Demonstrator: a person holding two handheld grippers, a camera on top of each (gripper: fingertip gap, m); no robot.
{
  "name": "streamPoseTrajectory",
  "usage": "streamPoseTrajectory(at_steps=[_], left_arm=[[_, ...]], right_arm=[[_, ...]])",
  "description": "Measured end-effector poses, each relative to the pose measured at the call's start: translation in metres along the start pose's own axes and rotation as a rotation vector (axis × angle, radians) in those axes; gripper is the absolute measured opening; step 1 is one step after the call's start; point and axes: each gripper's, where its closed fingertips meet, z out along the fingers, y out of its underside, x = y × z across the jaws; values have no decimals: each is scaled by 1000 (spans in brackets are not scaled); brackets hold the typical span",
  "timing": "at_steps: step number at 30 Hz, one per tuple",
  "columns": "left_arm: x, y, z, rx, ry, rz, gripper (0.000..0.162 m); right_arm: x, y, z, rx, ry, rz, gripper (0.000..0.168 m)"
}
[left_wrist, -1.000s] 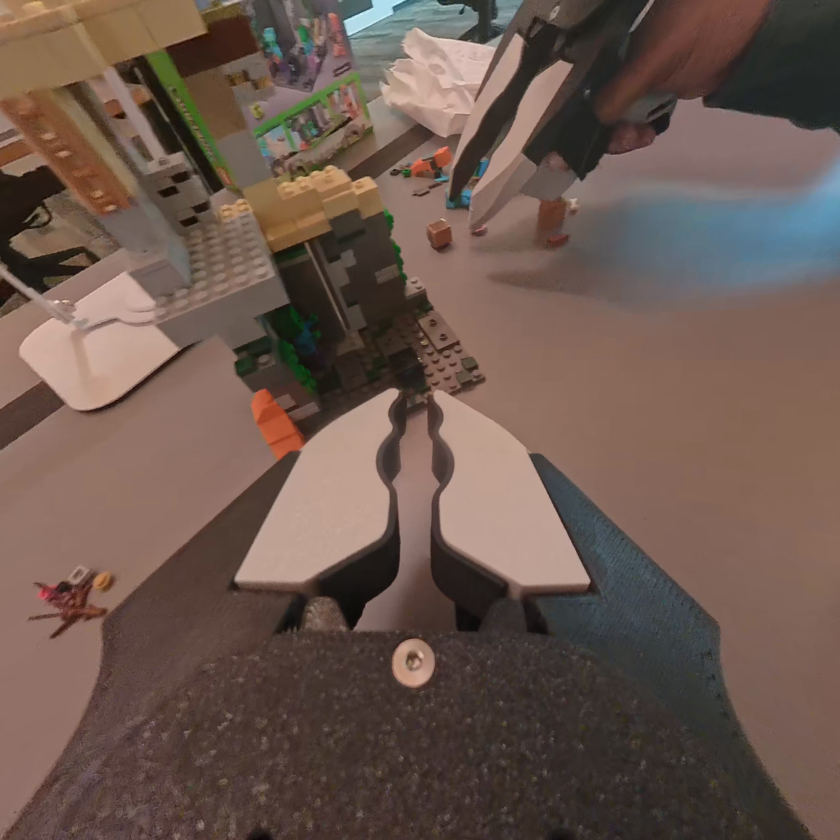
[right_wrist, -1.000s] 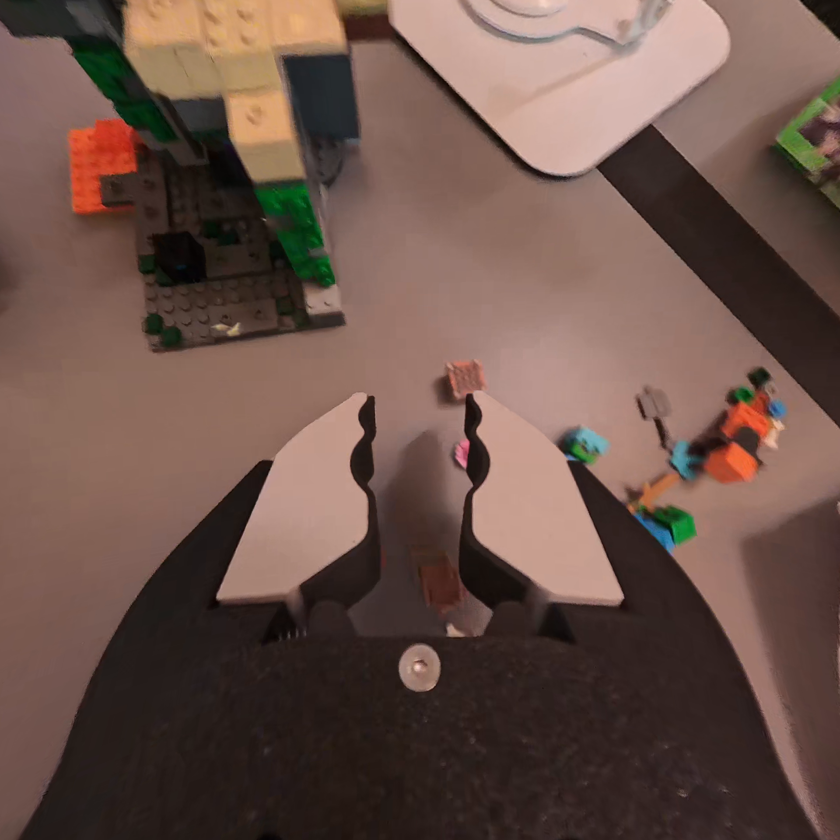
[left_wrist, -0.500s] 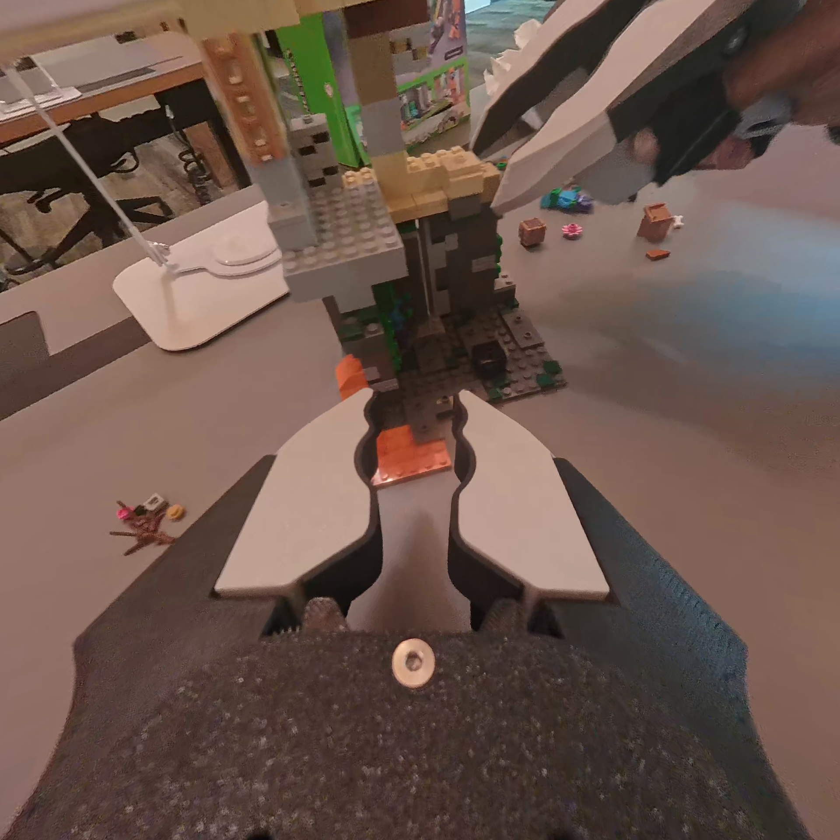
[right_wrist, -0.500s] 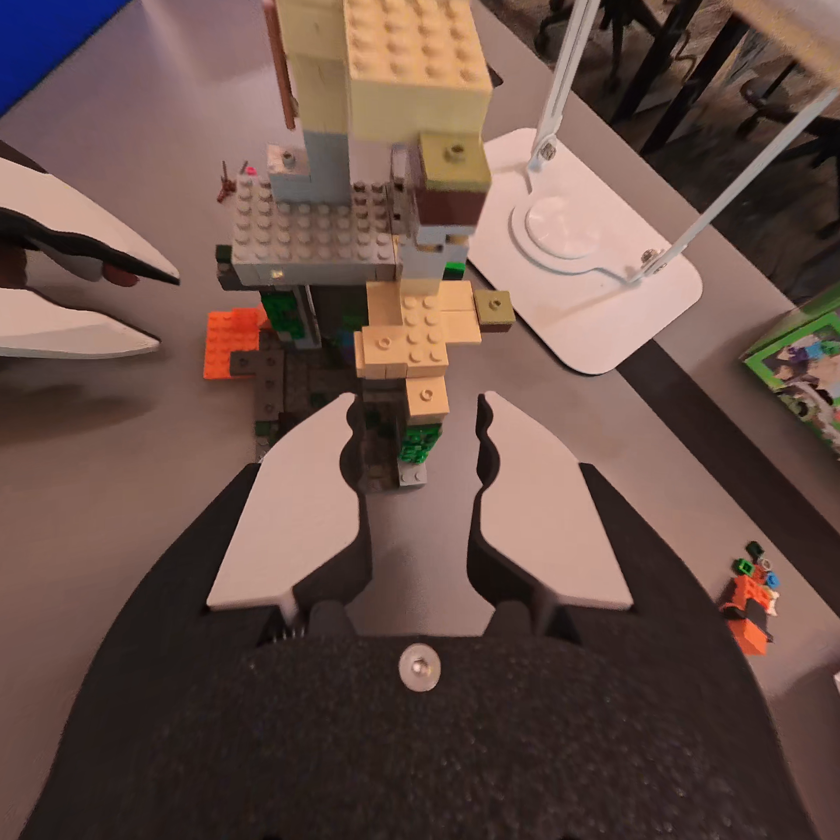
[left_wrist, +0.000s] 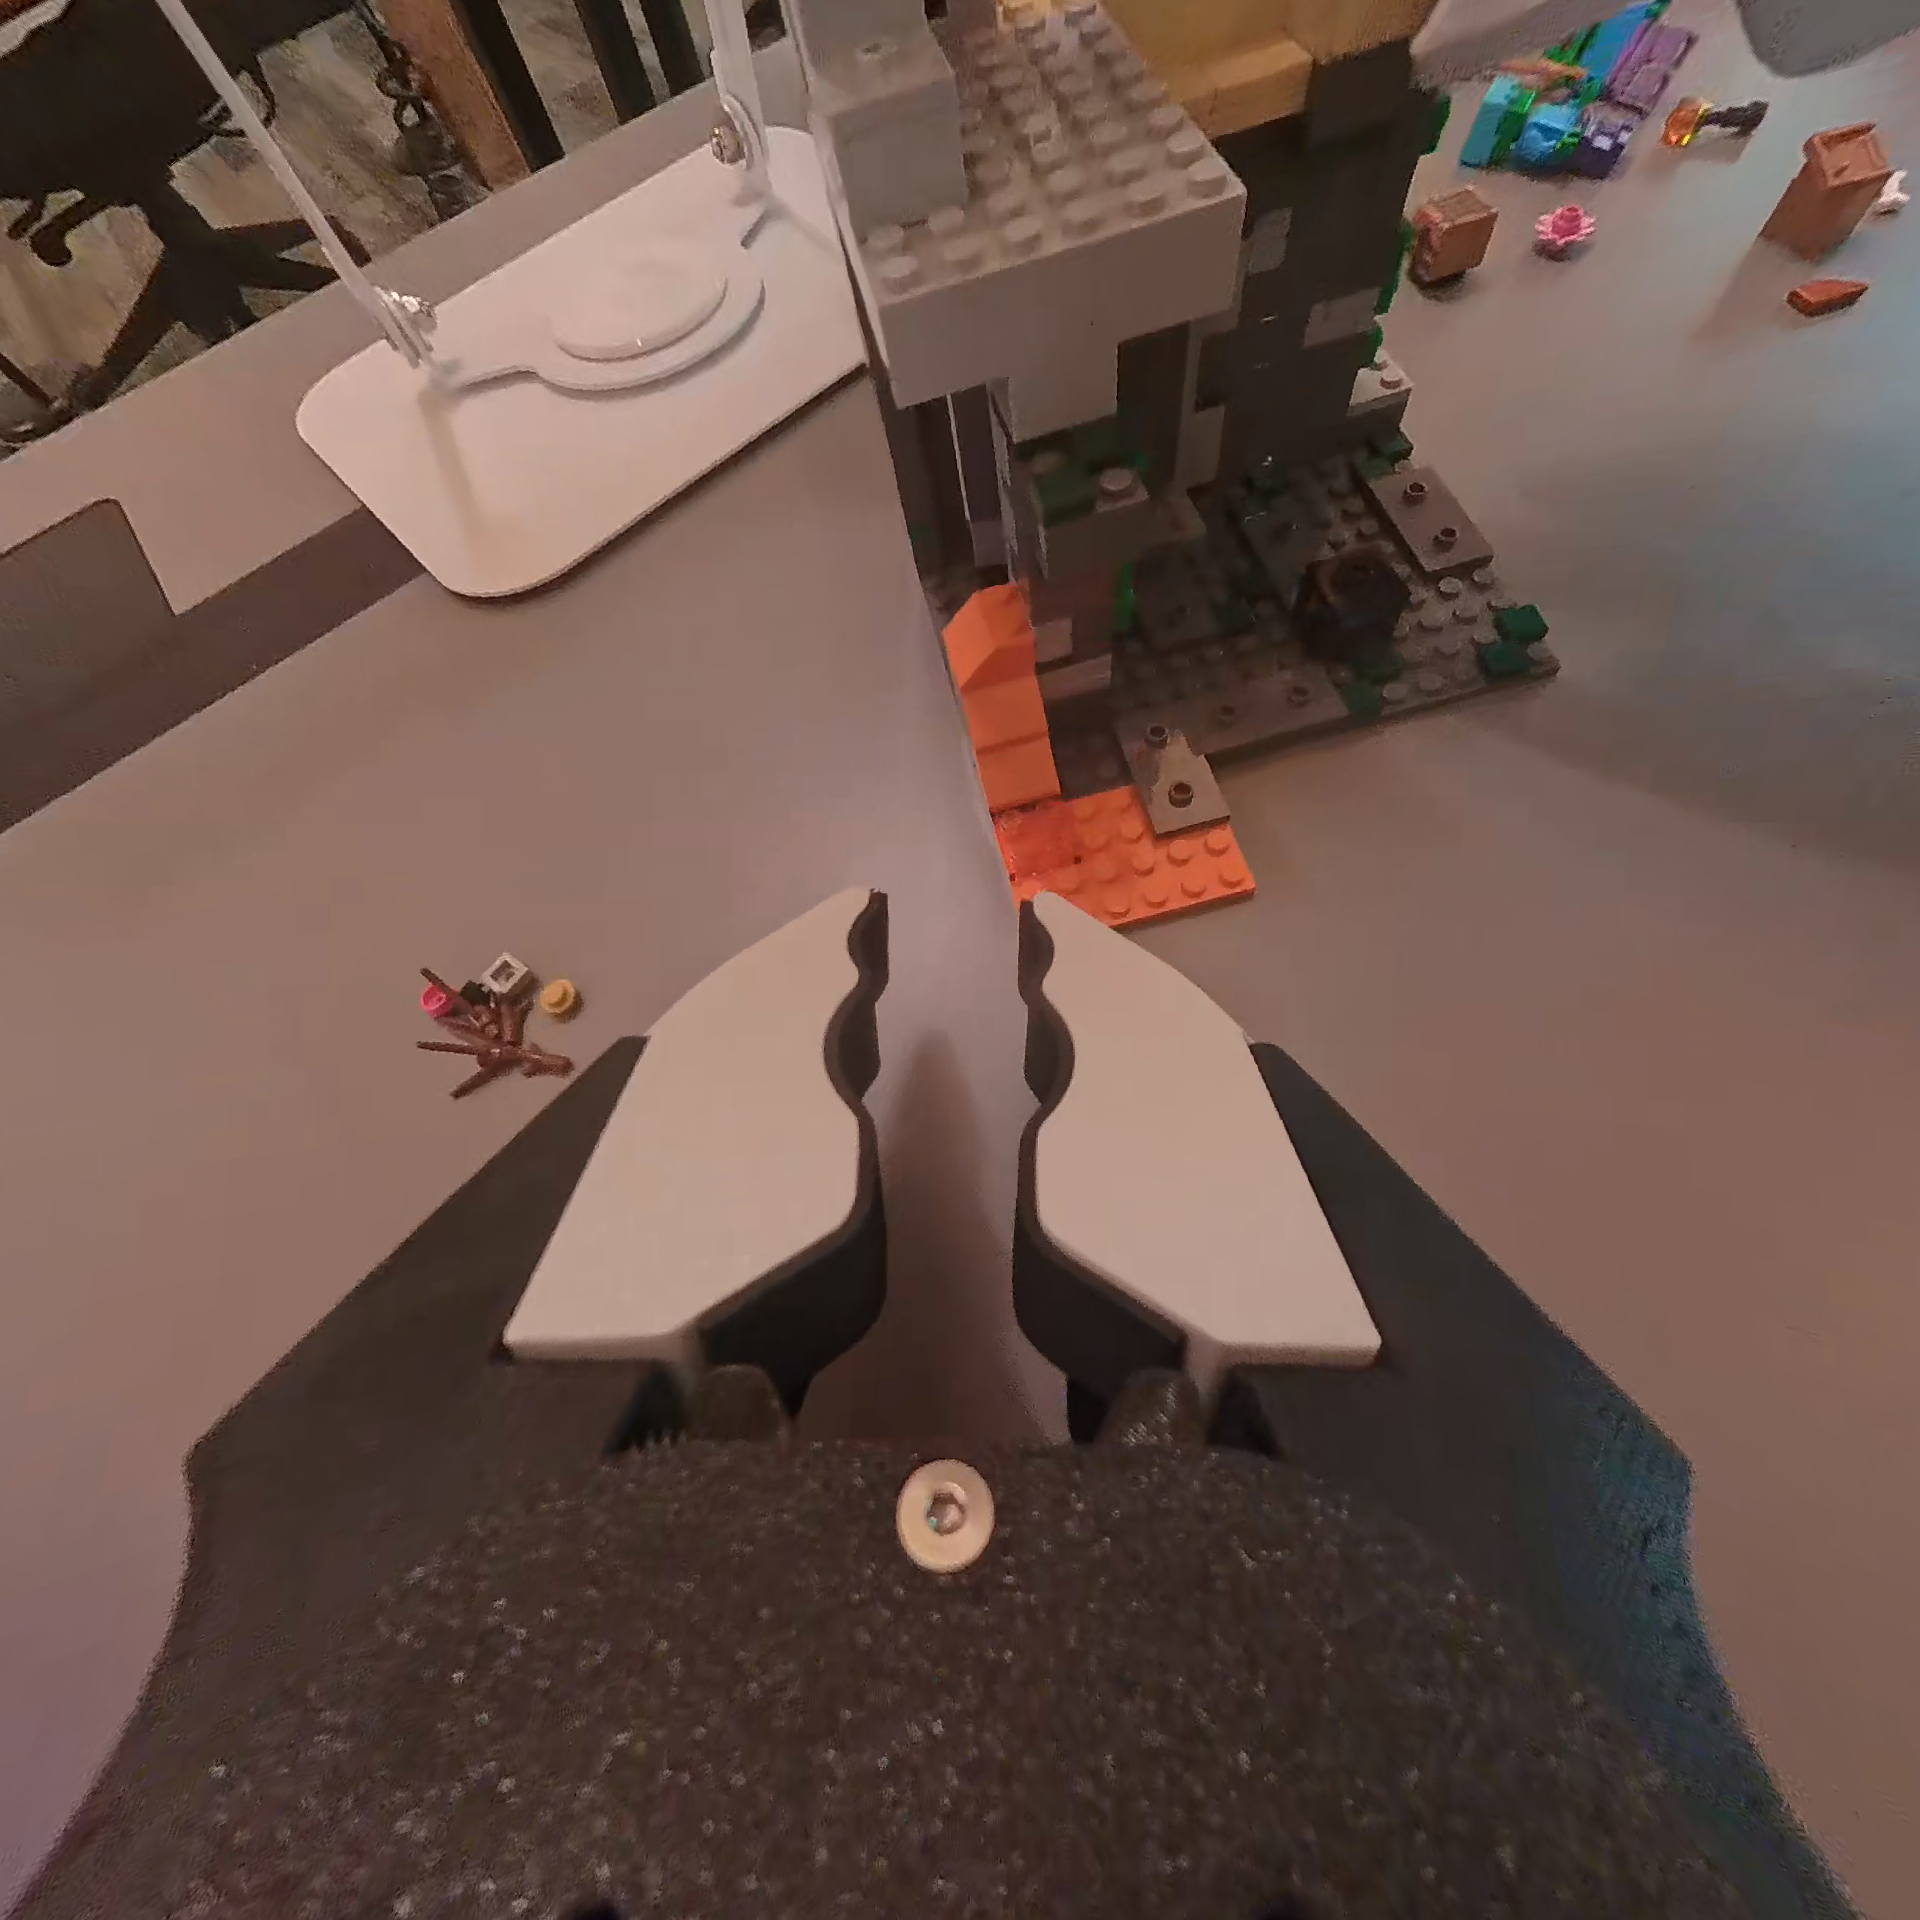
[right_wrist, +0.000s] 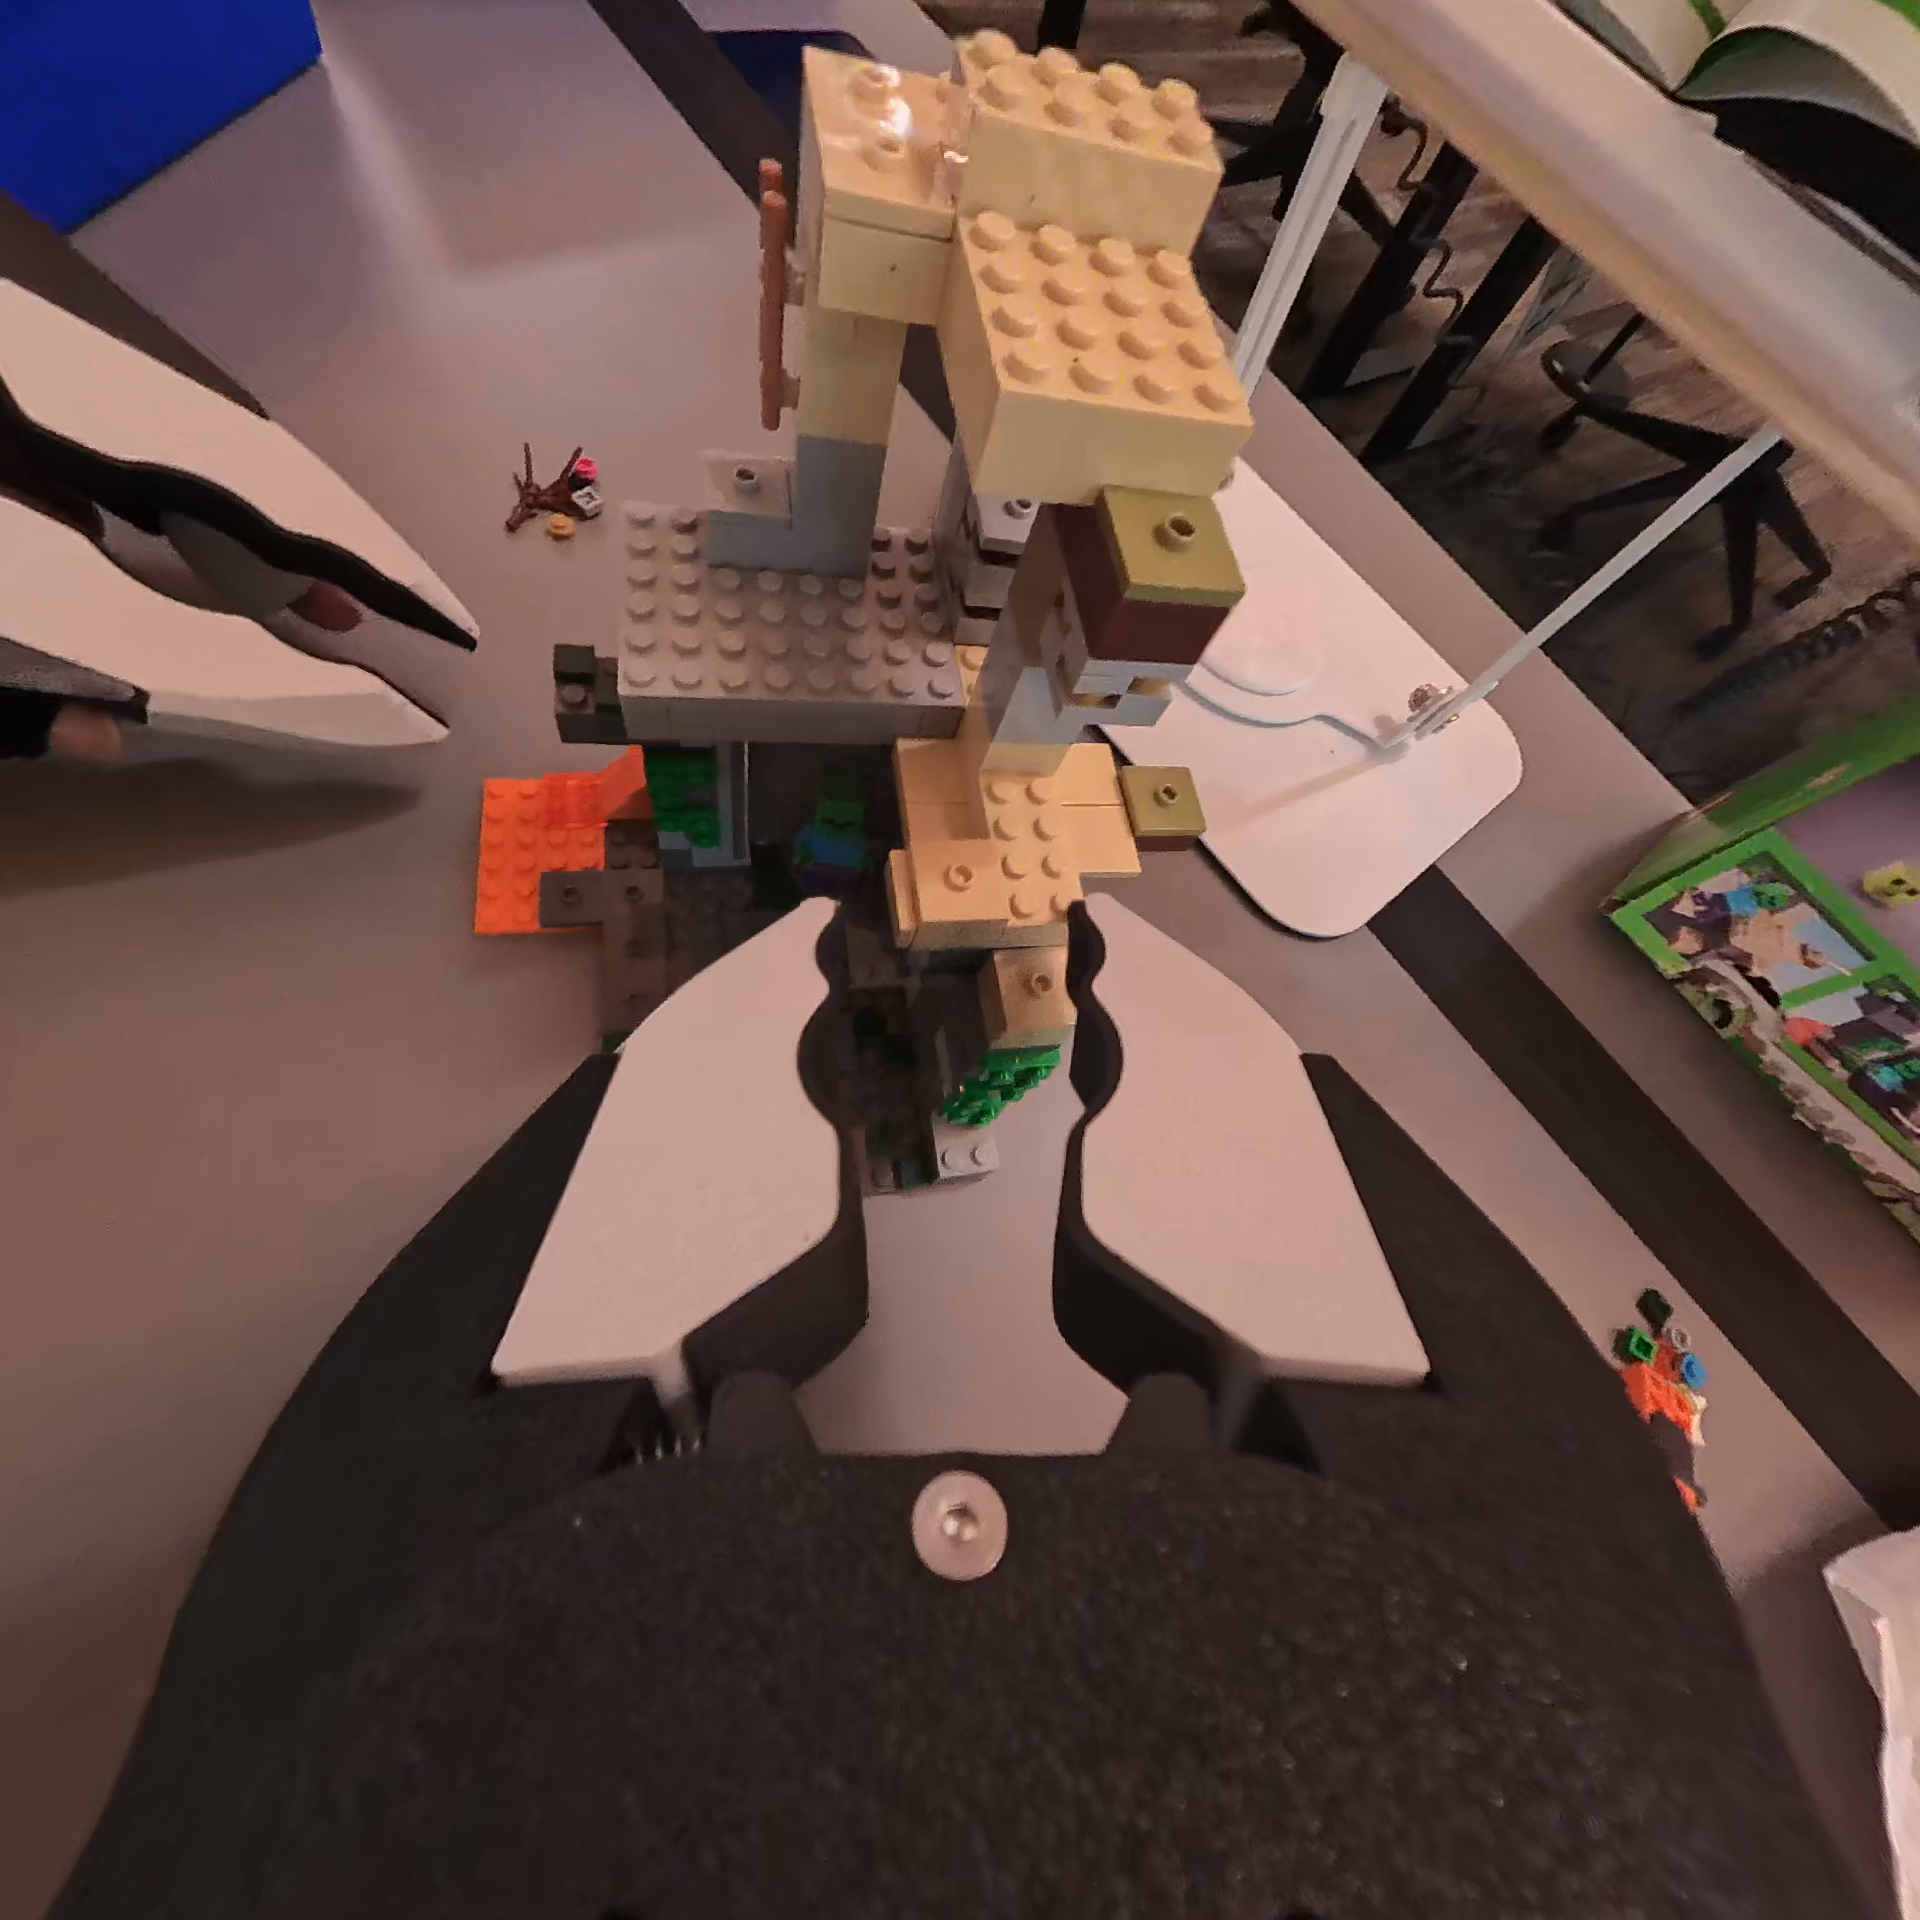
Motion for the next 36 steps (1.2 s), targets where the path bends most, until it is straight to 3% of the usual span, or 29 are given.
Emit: streamPoseTrajectory(at_steps=[15, 22, 30, 36], left_arm=[[5, -27, 15, 47, 11, 56, 28], [18, -47, 41, 47, 99, 50, 43], [20, -63, 50, 98, 60, 116, 29], [21, -62, 49, 114, 59, 109, 29]], right_arm=[[-2, -5, 5, -59, 3, -46, 20], [-3, -4, 3, -71, -13, 3, 19], [-3, -4, 2, -78, -99, 73, 19], [-4, -5, 1, -62, -175, 136, 18]])
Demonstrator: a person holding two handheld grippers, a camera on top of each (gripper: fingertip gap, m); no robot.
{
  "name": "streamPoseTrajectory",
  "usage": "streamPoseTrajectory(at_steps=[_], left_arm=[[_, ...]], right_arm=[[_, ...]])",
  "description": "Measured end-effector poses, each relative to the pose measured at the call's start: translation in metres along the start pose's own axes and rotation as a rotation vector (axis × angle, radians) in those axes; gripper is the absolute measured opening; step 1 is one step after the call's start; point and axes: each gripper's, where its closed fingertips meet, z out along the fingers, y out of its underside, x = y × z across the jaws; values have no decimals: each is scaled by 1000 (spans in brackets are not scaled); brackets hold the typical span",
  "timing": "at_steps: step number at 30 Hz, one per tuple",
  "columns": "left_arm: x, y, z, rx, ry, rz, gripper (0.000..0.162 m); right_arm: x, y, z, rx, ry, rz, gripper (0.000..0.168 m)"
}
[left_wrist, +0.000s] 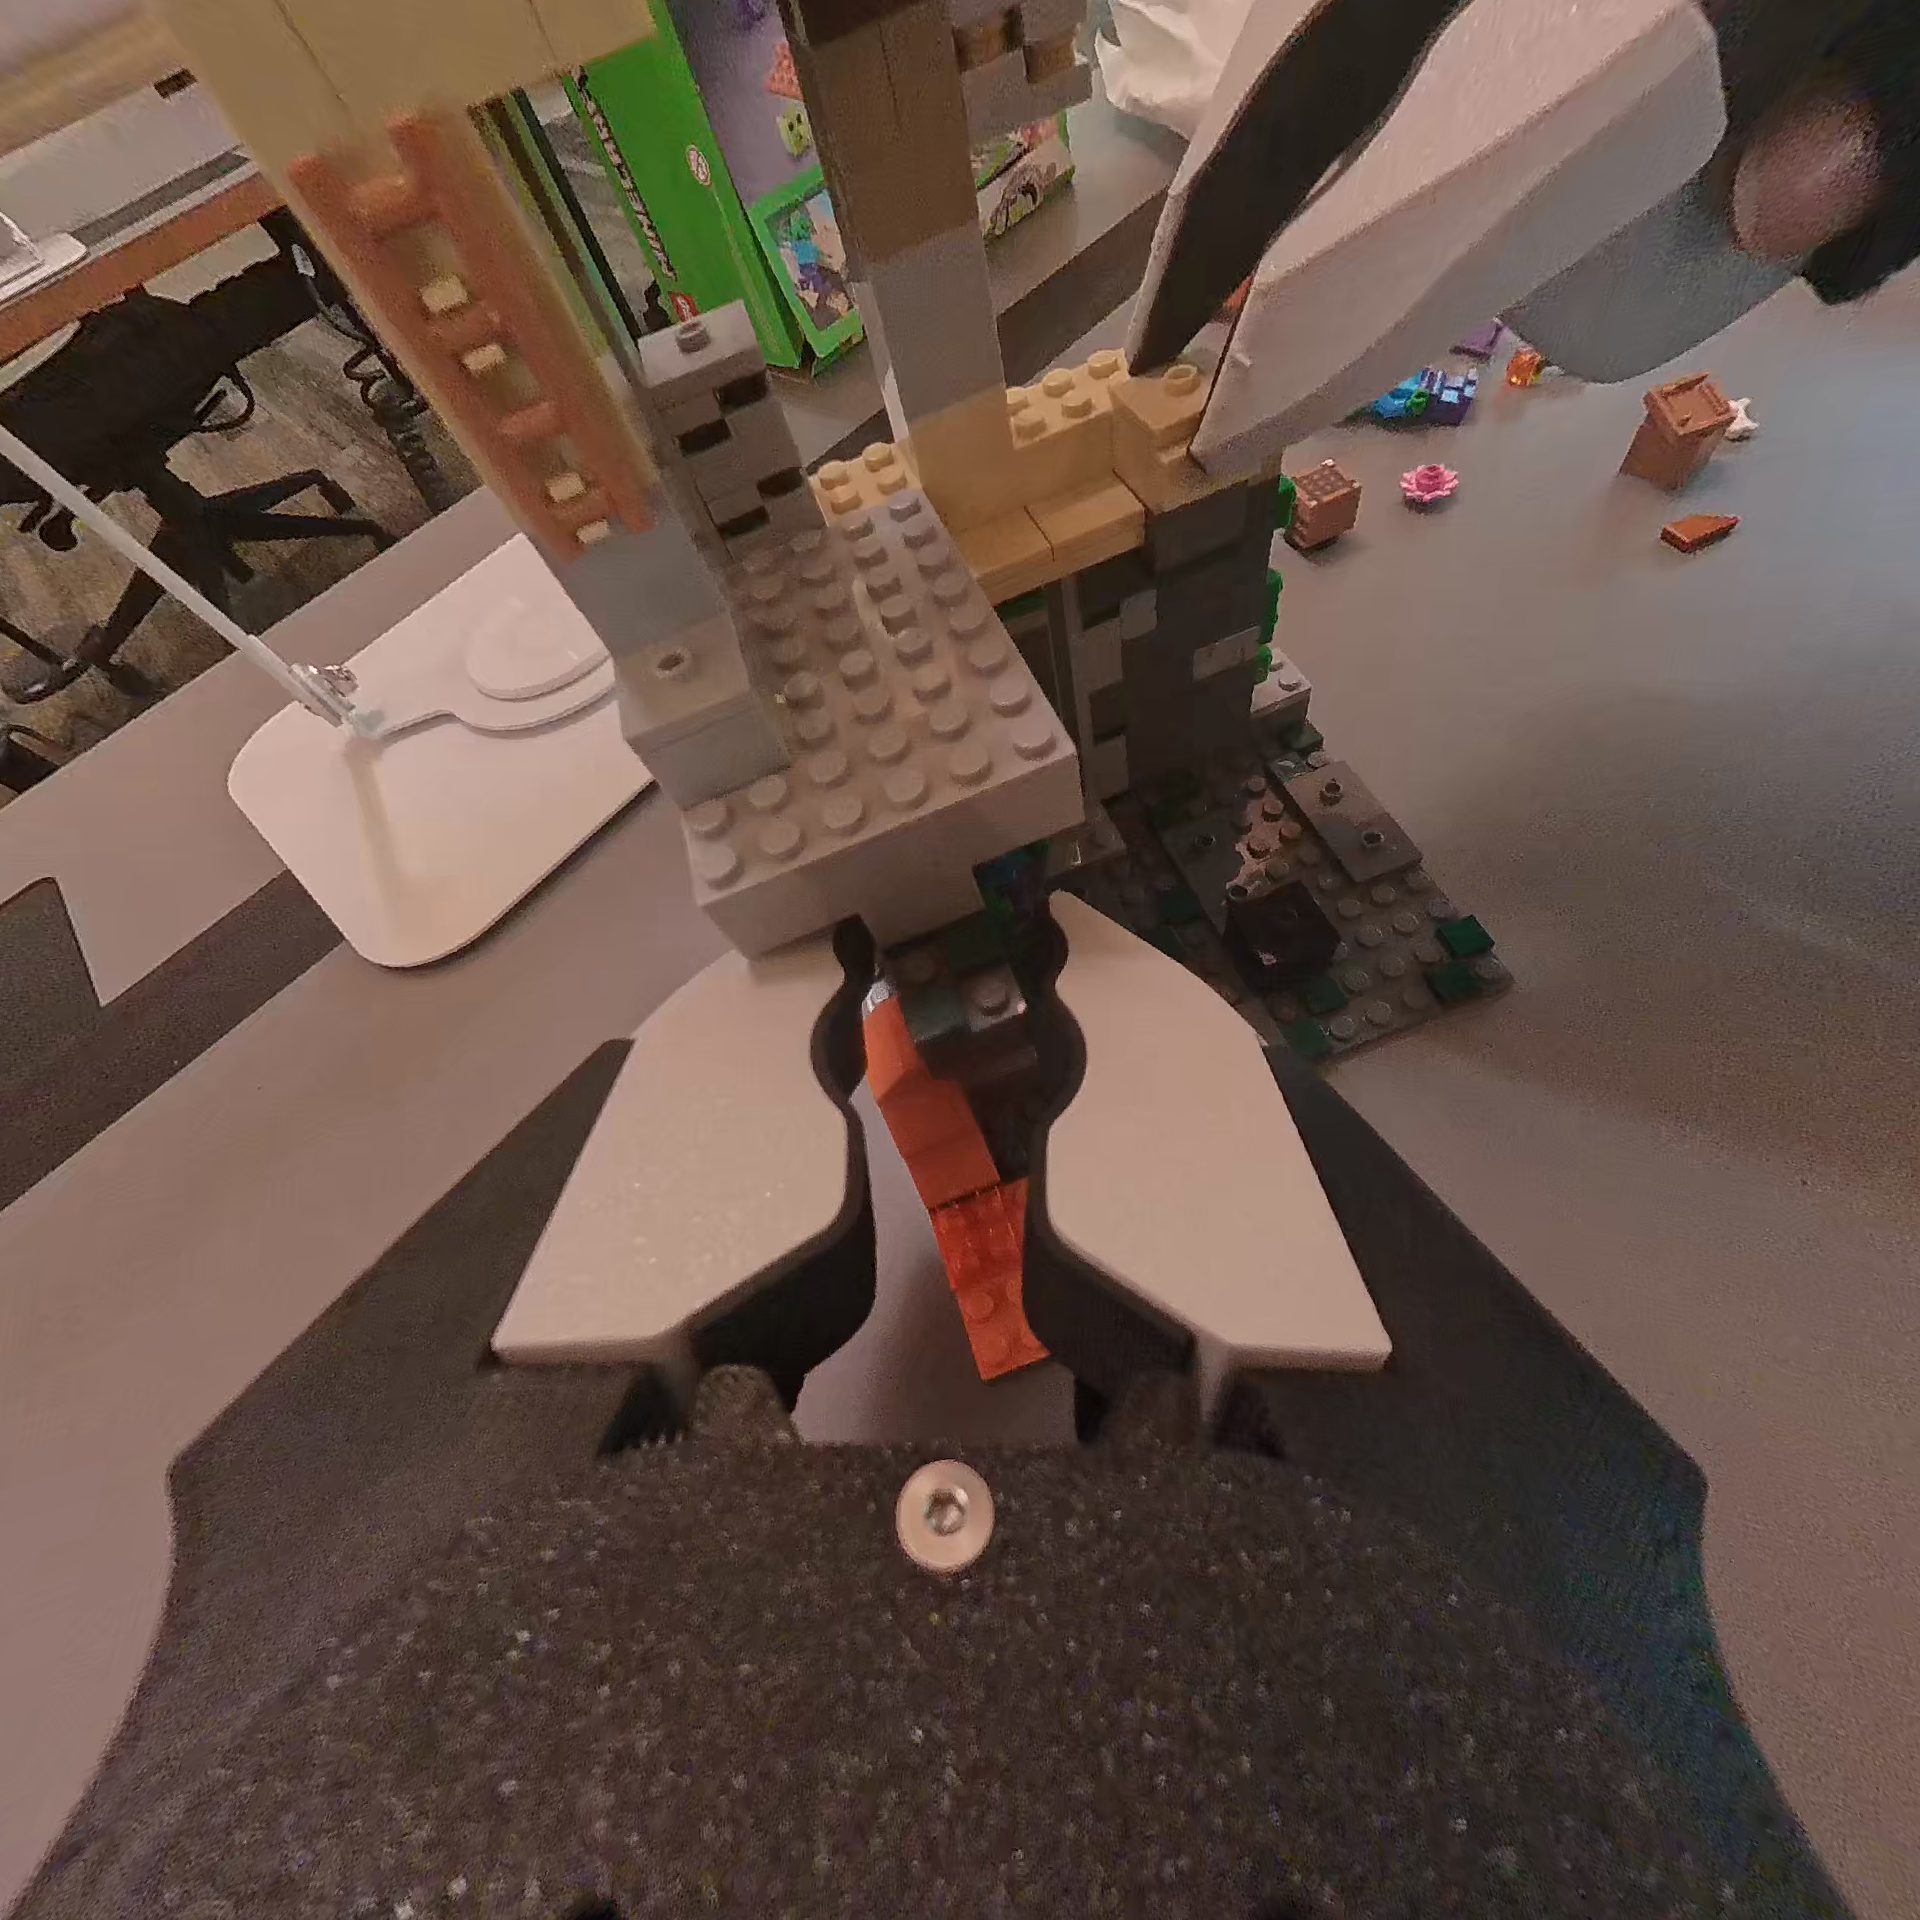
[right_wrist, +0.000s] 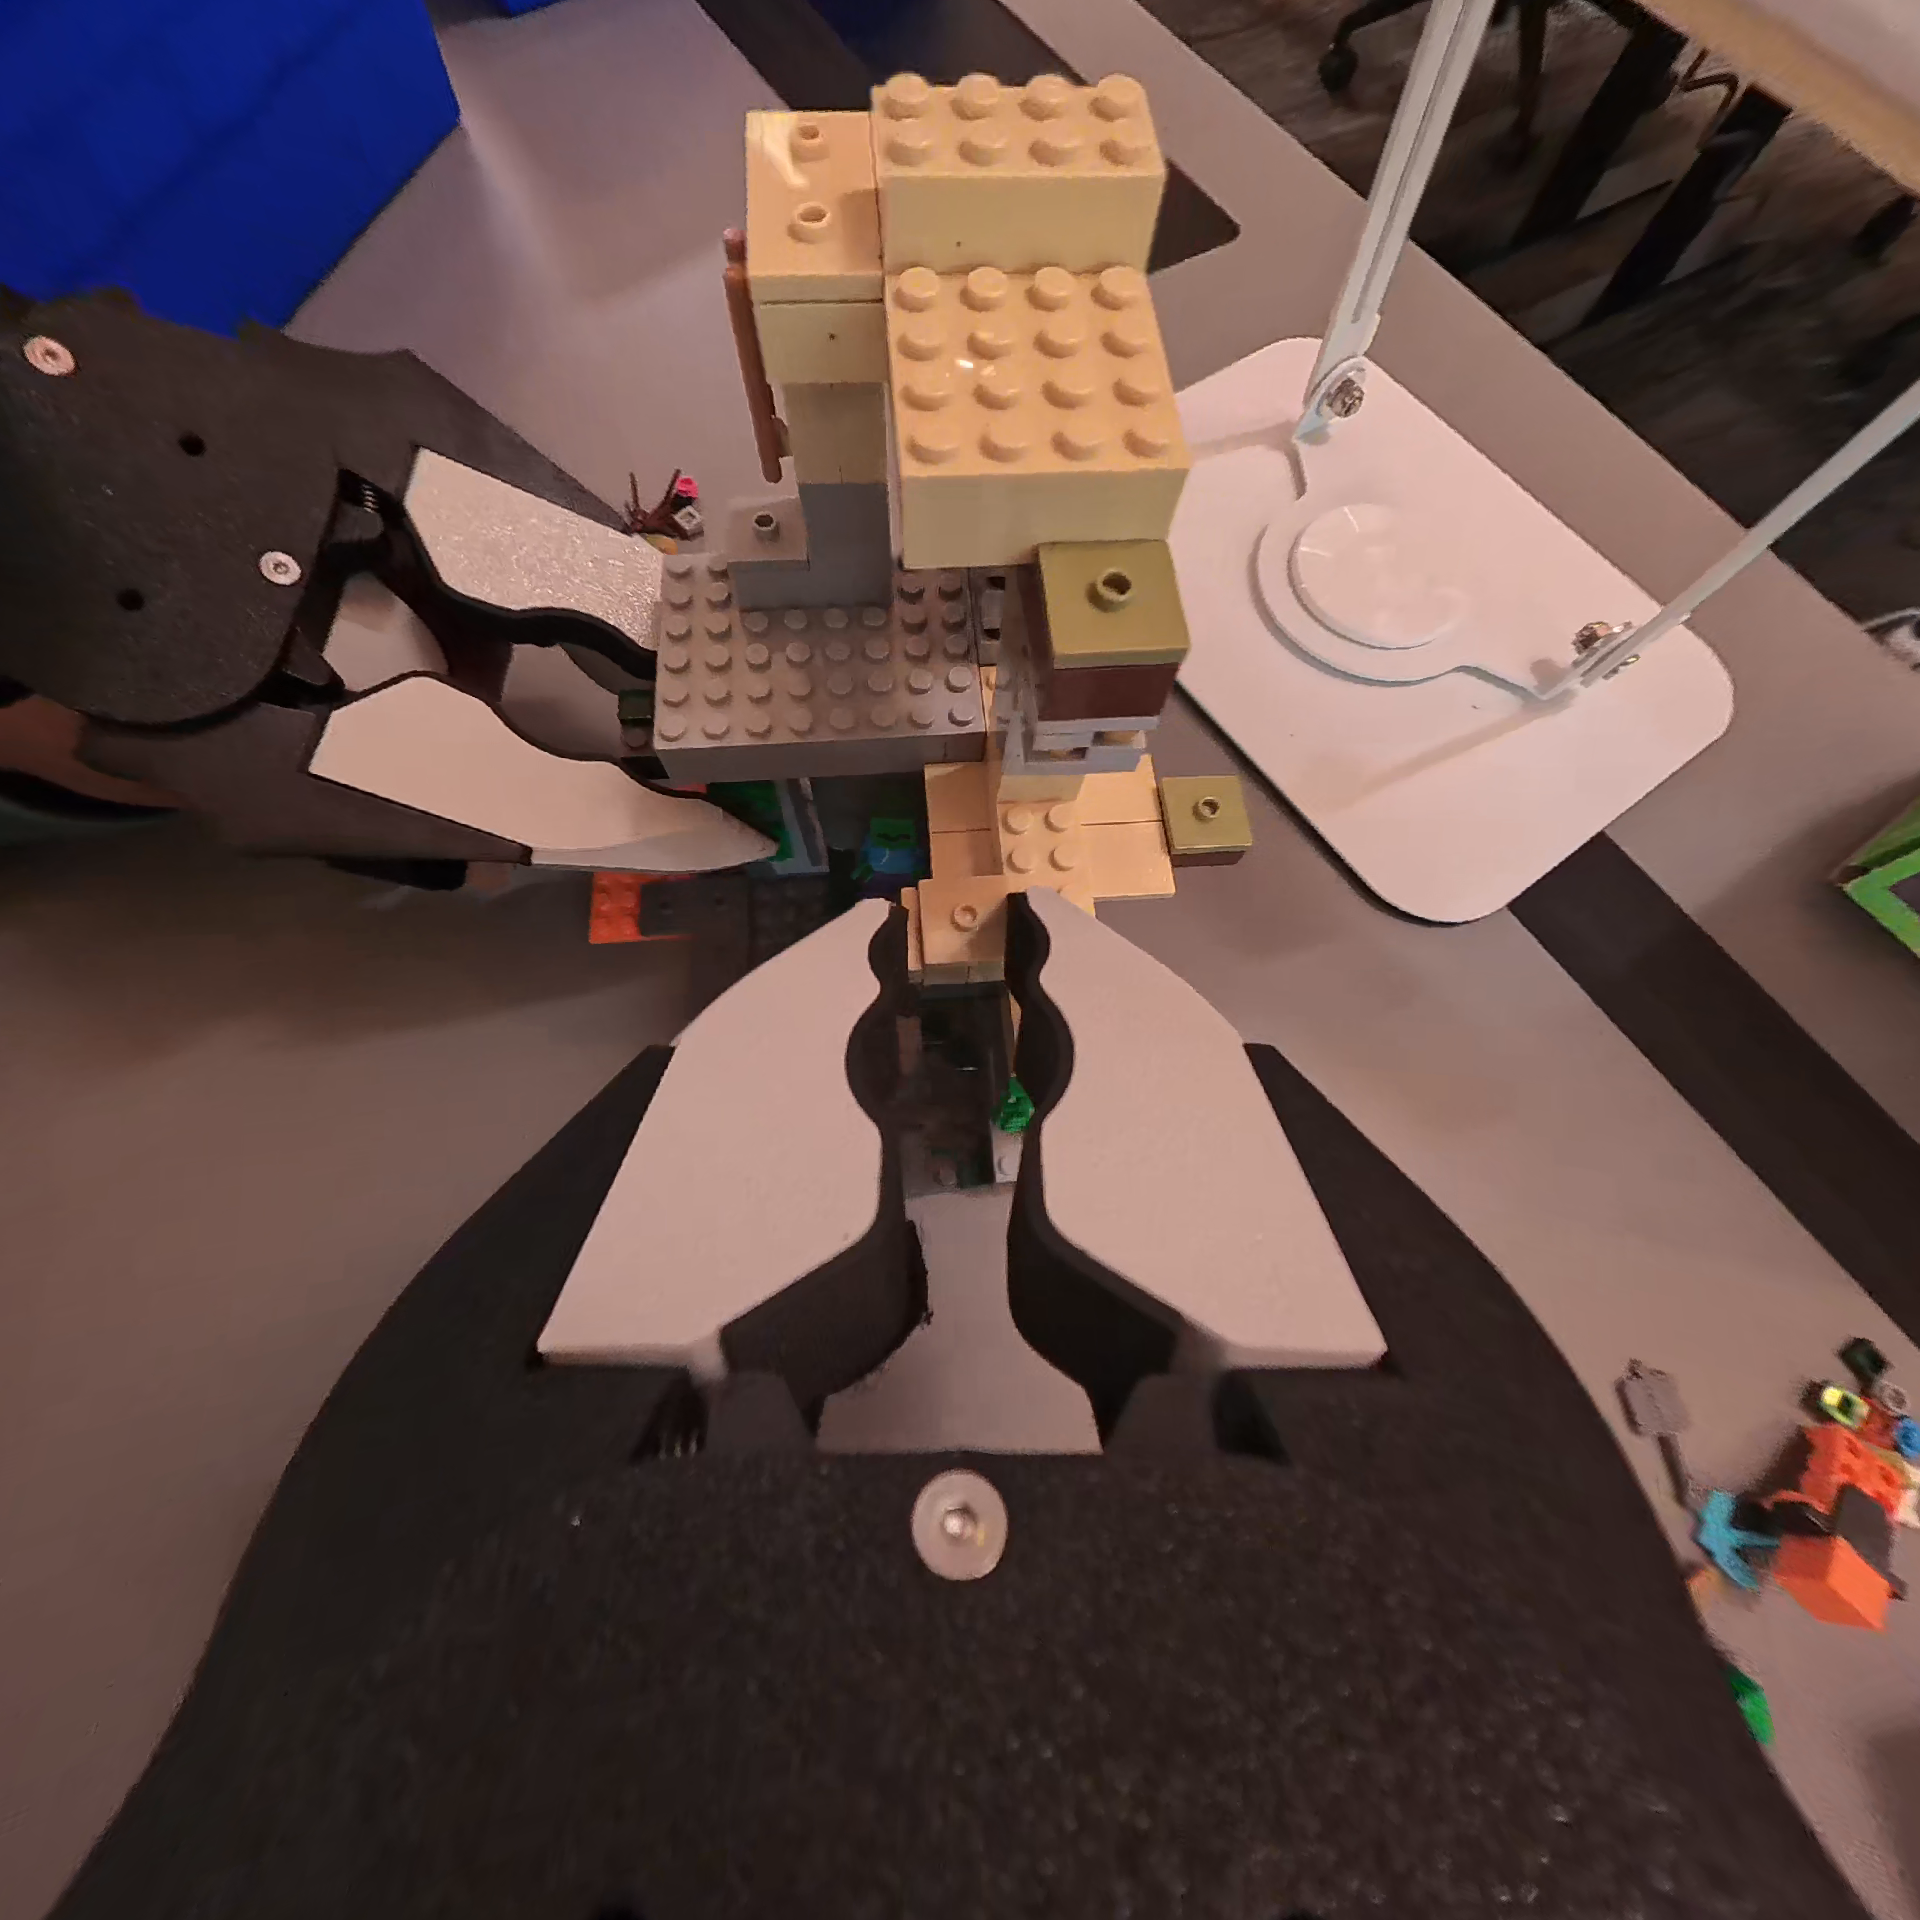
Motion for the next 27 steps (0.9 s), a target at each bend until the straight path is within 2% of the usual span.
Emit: streamPoseTrajectory(at_steps=[4, 12, 15, 18, 22, 27], left_arm=[[0, 1, -1, 7, -8, 6, 29], [-1, 3, -2, 10, -13, 9, 28], [-2, 3, -2, 11, -18, 20, 29], [-2, 3, -3, 18, -8, 18, 28], [-2, 3, -3, 24, 3, 25, 28], [-1, 4, -4, 35, 22, 30, 28]], right_arm=[[-2, -2, -3, 32, -109, 108, 14], [-5, -3, -4, 88, -193, 216, 8], [-1, -24, -18, 231, -236, 278, 0], [25, -32, -27, 244, -157, 287, 0], [45, -13, -7, 96, -116, 285, 21], [37, -2, 22, 48, -283, 453, 36]])
